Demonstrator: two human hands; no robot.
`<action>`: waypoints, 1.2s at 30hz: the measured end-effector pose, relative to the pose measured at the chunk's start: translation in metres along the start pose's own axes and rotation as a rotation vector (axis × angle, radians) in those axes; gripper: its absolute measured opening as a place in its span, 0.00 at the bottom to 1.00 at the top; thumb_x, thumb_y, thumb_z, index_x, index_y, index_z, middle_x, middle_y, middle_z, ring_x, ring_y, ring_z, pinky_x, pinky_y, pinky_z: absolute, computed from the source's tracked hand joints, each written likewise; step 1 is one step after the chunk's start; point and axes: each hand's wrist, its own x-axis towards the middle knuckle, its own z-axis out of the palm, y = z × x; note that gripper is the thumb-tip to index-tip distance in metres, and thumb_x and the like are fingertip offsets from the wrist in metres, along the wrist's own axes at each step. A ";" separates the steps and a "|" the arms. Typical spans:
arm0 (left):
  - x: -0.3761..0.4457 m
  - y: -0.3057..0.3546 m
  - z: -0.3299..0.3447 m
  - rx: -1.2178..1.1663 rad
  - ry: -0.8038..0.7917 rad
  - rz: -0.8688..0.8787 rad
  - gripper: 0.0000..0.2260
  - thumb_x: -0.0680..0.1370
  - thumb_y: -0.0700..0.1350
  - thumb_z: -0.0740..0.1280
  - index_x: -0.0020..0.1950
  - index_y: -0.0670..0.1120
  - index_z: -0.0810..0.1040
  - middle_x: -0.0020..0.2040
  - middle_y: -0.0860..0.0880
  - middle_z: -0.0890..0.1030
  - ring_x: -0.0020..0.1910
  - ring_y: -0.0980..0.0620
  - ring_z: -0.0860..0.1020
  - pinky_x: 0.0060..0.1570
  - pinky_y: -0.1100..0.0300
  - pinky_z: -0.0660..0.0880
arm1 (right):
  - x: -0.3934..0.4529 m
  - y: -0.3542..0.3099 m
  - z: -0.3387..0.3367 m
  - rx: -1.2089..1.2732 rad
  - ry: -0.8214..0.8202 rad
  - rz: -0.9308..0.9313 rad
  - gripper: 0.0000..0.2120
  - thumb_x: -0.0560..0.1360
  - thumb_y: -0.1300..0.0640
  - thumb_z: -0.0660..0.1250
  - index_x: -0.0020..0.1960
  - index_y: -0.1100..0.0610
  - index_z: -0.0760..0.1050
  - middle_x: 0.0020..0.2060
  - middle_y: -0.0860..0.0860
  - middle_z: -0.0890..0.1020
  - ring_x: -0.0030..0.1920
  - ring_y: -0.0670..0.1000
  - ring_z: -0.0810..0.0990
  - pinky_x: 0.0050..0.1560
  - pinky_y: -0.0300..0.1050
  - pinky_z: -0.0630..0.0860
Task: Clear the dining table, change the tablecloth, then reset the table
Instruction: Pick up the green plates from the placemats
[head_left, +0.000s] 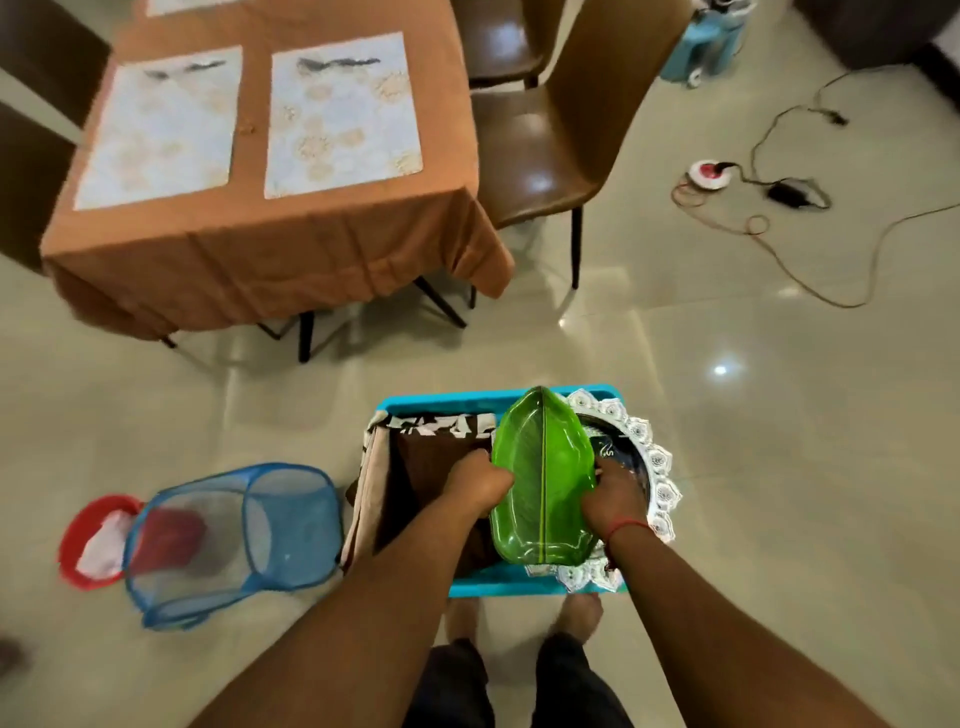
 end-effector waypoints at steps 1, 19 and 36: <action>0.003 -0.001 0.008 -0.028 0.008 -0.030 0.10 0.64 0.49 0.64 0.42 0.47 0.76 0.52 0.42 0.83 0.52 0.43 0.82 0.53 0.47 0.81 | 0.010 0.004 0.000 -0.022 -0.033 -0.003 0.19 0.70 0.68 0.66 0.59 0.59 0.79 0.54 0.61 0.83 0.56 0.62 0.80 0.52 0.45 0.73; 0.021 -0.015 0.072 -0.106 0.132 -0.152 0.18 0.67 0.47 0.63 0.53 0.42 0.78 0.50 0.43 0.82 0.47 0.43 0.80 0.41 0.57 0.71 | 0.068 0.064 0.016 -0.118 -0.219 -0.025 0.32 0.61 0.57 0.59 0.65 0.55 0.75 0.52 0.59 0.81 0.53 0.62 0.80 0.57 0.56 0.78; 0.002 0.009 0.041 0.599 0.171 0.273 0.22 0.78 0.50 0.62 0.71 0.43 0.67 0.68 0.42 0.69 0.66 0.40 0.68 0.64 0.45 0.70 | 0.045 0.023 0.003 -0.562 -0.126 -0.213 0.34 0.77 0.50 0.65 0.77 0.60 0.57 0.71 0.61 0.66 0.70 0.63 0.67 0.68 0.55 0.66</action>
